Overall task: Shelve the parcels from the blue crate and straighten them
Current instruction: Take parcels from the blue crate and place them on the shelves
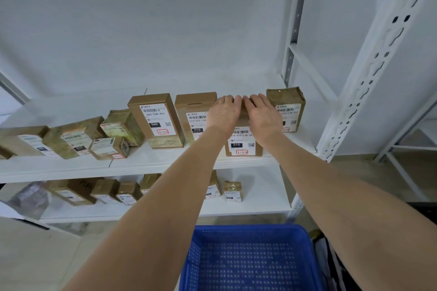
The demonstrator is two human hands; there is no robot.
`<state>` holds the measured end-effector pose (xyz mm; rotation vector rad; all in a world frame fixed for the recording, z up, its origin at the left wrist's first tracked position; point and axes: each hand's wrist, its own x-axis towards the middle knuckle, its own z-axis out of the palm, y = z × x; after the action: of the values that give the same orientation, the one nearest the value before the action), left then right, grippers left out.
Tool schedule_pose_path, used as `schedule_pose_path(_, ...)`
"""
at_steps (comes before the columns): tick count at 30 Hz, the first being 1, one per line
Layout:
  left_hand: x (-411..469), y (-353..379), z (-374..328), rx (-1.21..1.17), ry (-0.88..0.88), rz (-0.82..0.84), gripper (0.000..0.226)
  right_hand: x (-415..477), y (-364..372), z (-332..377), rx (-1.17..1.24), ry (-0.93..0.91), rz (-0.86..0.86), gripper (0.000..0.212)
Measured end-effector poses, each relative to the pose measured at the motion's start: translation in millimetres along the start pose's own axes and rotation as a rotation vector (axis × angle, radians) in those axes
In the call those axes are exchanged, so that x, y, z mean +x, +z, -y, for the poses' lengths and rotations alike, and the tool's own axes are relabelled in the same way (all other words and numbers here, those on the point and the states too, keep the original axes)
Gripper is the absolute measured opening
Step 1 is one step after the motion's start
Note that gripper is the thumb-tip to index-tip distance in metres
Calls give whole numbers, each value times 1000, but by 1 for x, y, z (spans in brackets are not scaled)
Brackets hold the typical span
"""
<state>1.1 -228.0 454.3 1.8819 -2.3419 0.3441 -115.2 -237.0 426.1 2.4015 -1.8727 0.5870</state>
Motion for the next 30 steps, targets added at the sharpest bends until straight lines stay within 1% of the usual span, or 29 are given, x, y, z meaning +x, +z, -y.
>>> schedule_pose_path(9, 14, 2, 3, 19, -12, 33, 56, 13, 4, -3, 7, -23, -21, 63)
schedule_pose_path(13, 19, 4, 4, 19, -13, 41, 56, 17, 5, -4, 14, -31, -15, 65)
schedule_pose_path(20, 26, 7, 7, 22, -12, 35, 58, 23, 8, -5, 28, -28, -30, 66)
schedule_pose_path(24, 31, 9, 8, 27, -21, 36, 61, 28, 11, -6, 35, -24, -49, 61)
schedule_pose_path(30, 39, 13, 10, 20, -20, 27, 61, 36, 16, -7, 44, -13, -53, 63)
